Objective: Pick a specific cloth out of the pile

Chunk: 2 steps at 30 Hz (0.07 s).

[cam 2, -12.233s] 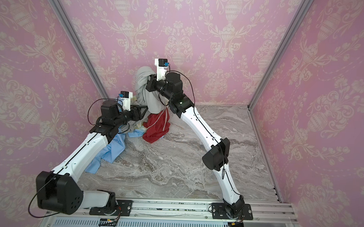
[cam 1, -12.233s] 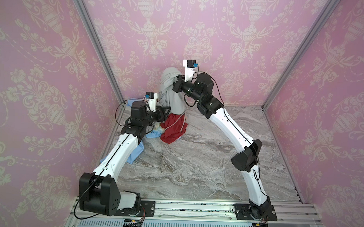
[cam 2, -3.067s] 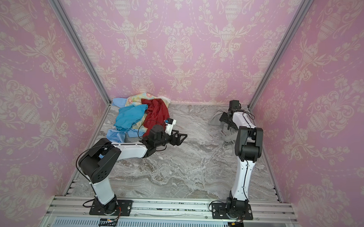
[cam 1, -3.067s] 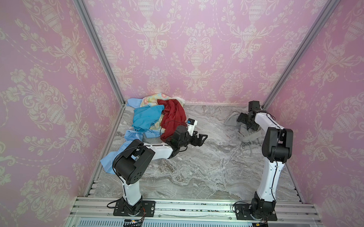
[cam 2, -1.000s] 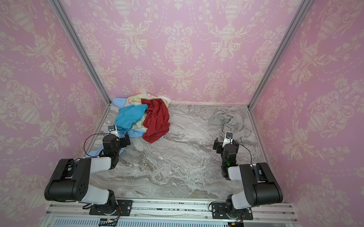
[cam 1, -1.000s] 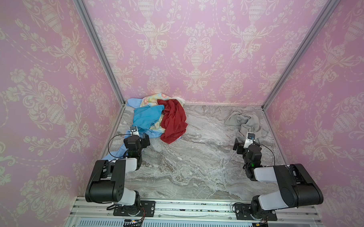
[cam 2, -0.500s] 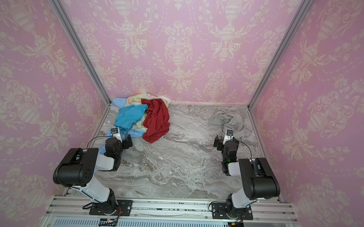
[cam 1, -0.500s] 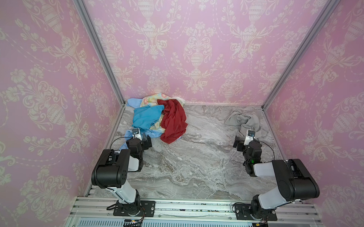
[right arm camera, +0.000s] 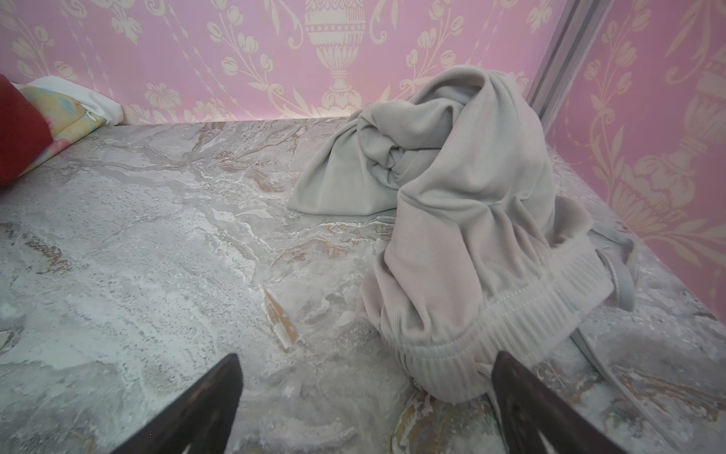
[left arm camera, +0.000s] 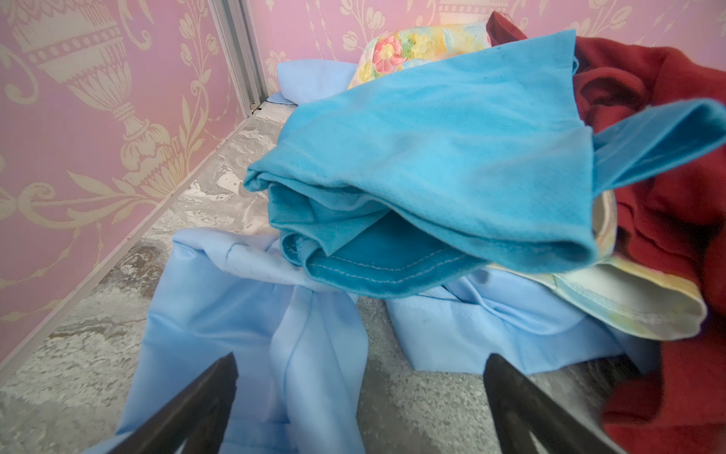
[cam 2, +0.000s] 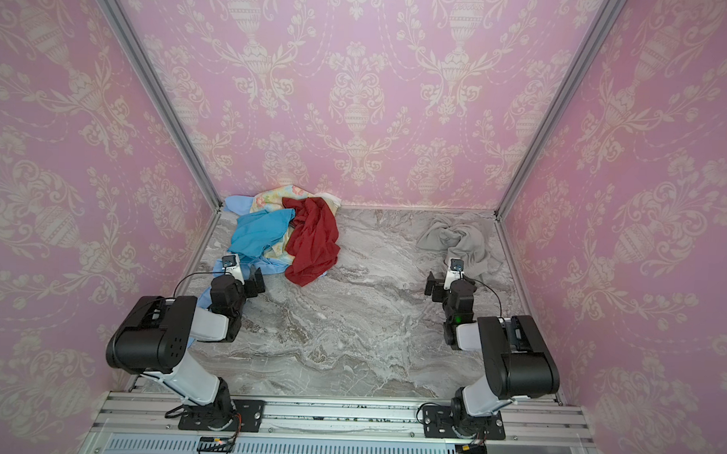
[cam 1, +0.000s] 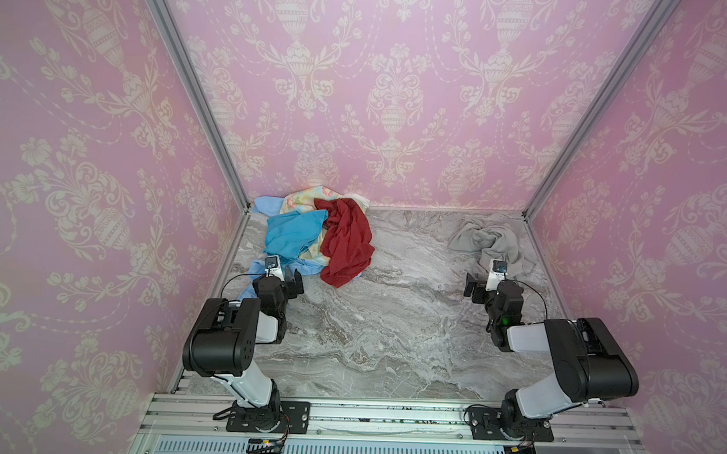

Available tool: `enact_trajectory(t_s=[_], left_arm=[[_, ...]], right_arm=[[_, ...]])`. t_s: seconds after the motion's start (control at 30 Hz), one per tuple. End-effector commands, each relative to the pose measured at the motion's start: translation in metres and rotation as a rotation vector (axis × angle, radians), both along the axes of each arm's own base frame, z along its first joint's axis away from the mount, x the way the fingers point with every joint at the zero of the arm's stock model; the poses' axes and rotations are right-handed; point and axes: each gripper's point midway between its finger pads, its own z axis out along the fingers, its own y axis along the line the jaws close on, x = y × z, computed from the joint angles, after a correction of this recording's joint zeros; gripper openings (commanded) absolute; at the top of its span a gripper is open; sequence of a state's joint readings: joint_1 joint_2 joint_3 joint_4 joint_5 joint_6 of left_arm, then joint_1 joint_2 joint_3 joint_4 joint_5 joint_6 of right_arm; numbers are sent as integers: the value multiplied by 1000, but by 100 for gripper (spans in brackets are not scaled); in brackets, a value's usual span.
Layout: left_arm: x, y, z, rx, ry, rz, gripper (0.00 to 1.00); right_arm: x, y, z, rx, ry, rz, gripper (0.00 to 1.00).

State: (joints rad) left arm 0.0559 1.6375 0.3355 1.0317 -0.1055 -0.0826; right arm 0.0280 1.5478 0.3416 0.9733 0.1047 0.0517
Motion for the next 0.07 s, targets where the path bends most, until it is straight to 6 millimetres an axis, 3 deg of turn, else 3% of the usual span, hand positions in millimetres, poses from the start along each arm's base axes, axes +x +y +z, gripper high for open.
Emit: enact_trajectory(t_s=[0.0, 0.03], left_arm=[[3, -4, 5, 23, -12, -24, 99], [3, -3, 5, 23, -13, -23, 99]], right_arm=[[4, 5, 4, 9, -5, 34, 100], [4, 6, 4, 9, -5, 37, 100]])
